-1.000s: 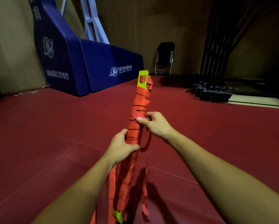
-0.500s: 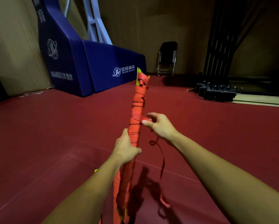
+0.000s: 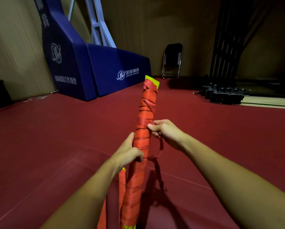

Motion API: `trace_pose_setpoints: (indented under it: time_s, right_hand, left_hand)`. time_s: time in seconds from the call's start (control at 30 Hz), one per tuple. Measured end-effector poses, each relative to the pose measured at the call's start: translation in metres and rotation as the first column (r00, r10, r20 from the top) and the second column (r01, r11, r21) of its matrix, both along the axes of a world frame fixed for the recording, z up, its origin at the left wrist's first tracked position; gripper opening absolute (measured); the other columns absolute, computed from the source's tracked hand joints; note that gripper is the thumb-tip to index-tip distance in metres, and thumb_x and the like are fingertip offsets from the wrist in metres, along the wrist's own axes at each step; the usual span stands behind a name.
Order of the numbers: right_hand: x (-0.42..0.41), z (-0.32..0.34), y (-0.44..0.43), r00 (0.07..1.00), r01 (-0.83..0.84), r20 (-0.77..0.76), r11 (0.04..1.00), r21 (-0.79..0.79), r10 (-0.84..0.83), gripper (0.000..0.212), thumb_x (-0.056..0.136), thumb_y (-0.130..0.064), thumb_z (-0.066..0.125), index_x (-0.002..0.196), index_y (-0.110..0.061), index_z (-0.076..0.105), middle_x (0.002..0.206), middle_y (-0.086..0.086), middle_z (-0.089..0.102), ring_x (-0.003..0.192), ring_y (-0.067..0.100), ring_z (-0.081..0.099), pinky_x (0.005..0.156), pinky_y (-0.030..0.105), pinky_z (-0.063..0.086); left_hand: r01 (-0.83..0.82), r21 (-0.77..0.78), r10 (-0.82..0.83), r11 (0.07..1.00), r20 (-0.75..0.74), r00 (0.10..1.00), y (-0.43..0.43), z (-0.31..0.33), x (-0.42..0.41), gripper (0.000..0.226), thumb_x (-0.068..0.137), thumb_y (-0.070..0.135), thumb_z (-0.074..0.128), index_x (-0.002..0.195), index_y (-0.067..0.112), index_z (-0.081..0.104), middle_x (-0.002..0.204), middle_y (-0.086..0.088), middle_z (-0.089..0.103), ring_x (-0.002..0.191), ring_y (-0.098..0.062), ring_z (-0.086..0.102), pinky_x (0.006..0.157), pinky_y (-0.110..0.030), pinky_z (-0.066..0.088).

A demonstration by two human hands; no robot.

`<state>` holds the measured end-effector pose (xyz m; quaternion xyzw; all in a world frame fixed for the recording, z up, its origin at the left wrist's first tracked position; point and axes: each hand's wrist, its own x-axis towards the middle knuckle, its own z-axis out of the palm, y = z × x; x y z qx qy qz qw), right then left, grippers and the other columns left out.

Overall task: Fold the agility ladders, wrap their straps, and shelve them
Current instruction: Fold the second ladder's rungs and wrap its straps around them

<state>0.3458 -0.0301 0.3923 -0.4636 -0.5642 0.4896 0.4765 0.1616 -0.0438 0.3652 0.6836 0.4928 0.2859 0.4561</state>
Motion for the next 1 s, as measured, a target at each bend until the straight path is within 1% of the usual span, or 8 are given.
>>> trace_pose_setpoints:
  time_s: [0.1,0.23,0.37,0.57,0.67,0.73,0.87,1.0]
  right_hand:
    - [-0.006,-0.001,-0.001,0.997,0.075,0.010,0.996,0.051,-0.076,0.026,0.096,-0.014,0.061,0.073,-0.013,0.048,0.052,-0.004,0.043,0.047,0.006,0.034,0.053,0.023,0.028]
    - [-0.013,0.001,-0.002,0.971,0.222,0.068,0.971,0.082,-0.228,0.032,0.087,-0.023,0.074,0.068,-0.015,0.050,0.048,-0.011,0.046,0.041,0.000,0.038,0.047,0.016,0.031]
    - [-0.015,0.006,-0.005,0.985,0.151,0.073,0.986,0.071,-0.156,0.033,0.089,-0.031,0.072,0.070,-0.016,0.050,0.045,-0.010,0.042,0.040,0.005,0.031,0.041,0.018,0.024]
    - [-0.003,0.006,-0.009,0.989,0.111,0.092,0.993,0.030,-0.113,0.037,0.093,-0.038,0.066,0.066,-0.015,0.053,0.050,-0.005,0.039,0.046,0.008,0.030,0.047,0.022,0.023]
    - [-0.004,0.008,-0.004,0.966,0.253,0.048,0.966,0.062,-0.256,0.035,0.090,-0.040,0.068,0.074,-0.011,0.062,0.051,-0.005,0.041,0.049,0.009,0.030,0.050,0.024,0.023]
    - [-0.007,0.008,-0.002,0.951,0.310,0.000,0.949,0.060,-0.310,0.031,0.090,-0.038,0.069,0.079,-0.009,0.064,0.053,-0.002,0.042,0.050,0.010,0.030,0.050,0.024,0.024]
    - [-0.010,0.003,0.000,0.942,0.337,-0.011,0.940,0.052,-0.337,0.031,0.088,-0.036,0.072,0.079,-0.007,0.064,0.050,-0.002,0.041,0.045,0.009,0.029,0.046,0.022,0.024]
    - [-0.002,0.007,0.000,0.988,0.151,0.020,0.988,0.037,-0.152,0.028,0.096,-0.032,0.063,0.084,-0.007,0.061,0.053,-0.001,0.043,0.047,0.010,0.034,0.048,0.023,0.030]
  left_hand:
    - [0.021,0.119,-0.006,0.993,-0.123,0.992,0.000,-0.007,0.003,0.074,0.060,0.028,0.090,0.116,0.024,0.042,0.092,0.001,0.062,0.078,-0.013,0.061,0.069,-0.030,0.049]
    - [-0.106,0.300,0.202,0.948,-0.312,0.928,0.001,-0.017,0.012,0.082,0.060,0.037,0.089,0.114,0.022,0.030,0.098,-0.008,0.067,0.091,-0.033,0.065,0.075,-0.038,0.053]
    - [-0.181,0.261,0.239,0.948,-0.212,0.948,0.003,-0.015,0.013,0.073,0.065,0.021,0.084,0.110,0.018,0.027,0.090,-0.008,0.065,0.079,-0.029,0.064,0.069,-0.037,0.051]
    - [-0.081,0.169,0.096,0.982,-0.081,0.992,0.007,-0.017,0.005,0.068,0.054,0.035,0.086,0.094,0.037,0.031,0.087,-0.003,0.067,0.066,-0.017,0.061,0.072,-0.050,0.058]
    - [-0.067,0.285,0.111,0.956,-0.140,0.984,0.000,-0.014,0.011,0.067,0.070,0.037,0.085,0.115,0.034,0.036,0.088,0.007,0.069,0.076,-0.016,0.066,0.070,-0.032,0.051]
    - [-0.046,0.305,0.122,0.951,-0.238,0.963,-0.002,-0.014,0.016,0.087,0.064,0.044,0.089,0.127,0.031,0.030,0.100,0.002,0.066,0.092,-0.025,0.065,0.072,-0.030,0.044]
    - [-0.071,0.306,0.182,0.950,-0.352,0.918,-0.001,-0.014,0.017,0.082,0.058,0.042,0.091,0.114,0.026,0.034,0.094,0.000,0.066,0.088,-0.028,0.065,0.072,-0.033,0.050]
    - [-0.144,0.149,0.163,0.978,-0.125,0.979,0.007,-0.010,0.007,0.081,0.055,0.017,0.093,0.118,0.022,0.042,0.091,0.001,0.065,0.074,-0.017,0.062,0.070,-0.032,0.054]
